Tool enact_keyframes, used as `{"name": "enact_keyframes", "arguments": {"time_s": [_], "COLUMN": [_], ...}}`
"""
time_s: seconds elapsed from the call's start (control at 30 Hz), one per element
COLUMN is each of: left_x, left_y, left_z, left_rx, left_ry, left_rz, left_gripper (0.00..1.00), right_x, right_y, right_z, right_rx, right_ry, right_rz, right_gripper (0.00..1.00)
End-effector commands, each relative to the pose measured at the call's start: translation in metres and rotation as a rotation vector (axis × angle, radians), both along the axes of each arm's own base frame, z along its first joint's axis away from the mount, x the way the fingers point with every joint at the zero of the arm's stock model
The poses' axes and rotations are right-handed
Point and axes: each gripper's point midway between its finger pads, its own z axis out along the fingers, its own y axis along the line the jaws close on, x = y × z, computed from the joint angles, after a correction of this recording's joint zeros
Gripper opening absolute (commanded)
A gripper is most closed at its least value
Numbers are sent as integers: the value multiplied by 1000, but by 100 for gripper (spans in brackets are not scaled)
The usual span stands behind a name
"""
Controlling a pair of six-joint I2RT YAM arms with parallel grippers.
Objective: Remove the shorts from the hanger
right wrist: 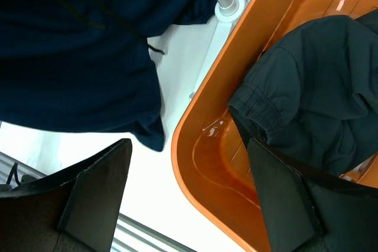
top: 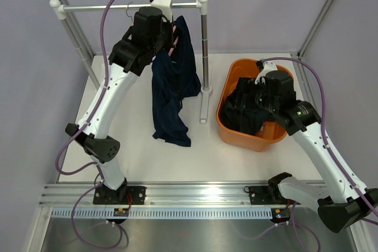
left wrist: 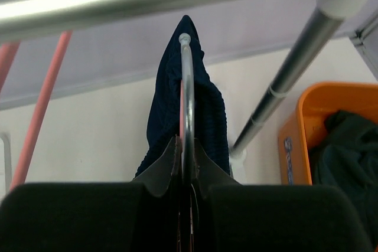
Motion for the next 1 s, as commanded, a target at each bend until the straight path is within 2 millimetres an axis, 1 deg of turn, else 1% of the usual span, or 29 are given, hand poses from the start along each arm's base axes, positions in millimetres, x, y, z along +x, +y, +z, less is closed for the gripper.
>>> {"name": "enact_keyframes", "arguments": {"time_s": [0.0,0.17,0.27,0.33,0.37,0.4,0.47,0.5,0.53,0.57,0.6,0.63,0.67,0.7,0.73,0.77,0.8,0.83,0.97], "left_x": [-42,-75,-92,-108,-112,-123,-133,-142,-146,-151,-159,-163,-169,-173,-177,-180,-183,-186,-198], "left_y": [13,19,15,11,11,7,3,2,1,-2,-1,-2,-8,-9,-8,-9,-11,-9,-11], "left_z": [54,51,47,41,38,30,20,9,4,1,-11,-16,-18,-22,-31,-34,-38,-43,-45], "left_rx": [-66,-72,-75,-74,-71,-71,-66,-61,-60,-70,-69,-73,-88,-91,-86,-91,-88,-87,-98], "left_ry": [-107,-94,-72,-55,-48,-30,-13,4,12,13,30,35,36,42,57,62,66,74,77], "left_rz": [-76,-142,-205,-258,-268,-306,-333,-351,-359,-372,-381,-390,-412,-419,-422,-426,-435,-437,-467], "left_gripper": [0,0,0,0,0,0,0,0,0,0,0,0,0,0,0,0,0,0,0], "right_x": [1,-1,-4,-4,-7,-7,-9,-9,-9,-15,-14,-15,-21,-24,-24,-26,-31,-30,-29], "right_y": [2,11,25,36,44,51,62,69,73,83,91,95,109,114,117,122,133,135,151], "right_z": [23,28,35,39,40,43,46,49,49,50,52,54,56,58,59,59,60,59,51], "right_rx": [3,2,4,2,2,8,11,15,8,13,9,6,4,3,-4,-1,-3,-8,-22], "right_ry": [-52,-51,-59,-59,-60,-60,-66,-71,-74,-71,-74,-78,-79,-83,-91,-89,-89,-88,-76], "right_rz": [9,30,57,73,90,103,108,116,113,135,140,130,162,167,156,158,177,165,152], "right_gripper": [88,89,89,89,88,88,88,88,88,88,88,88,88,88,88,88,88,87,83]}}
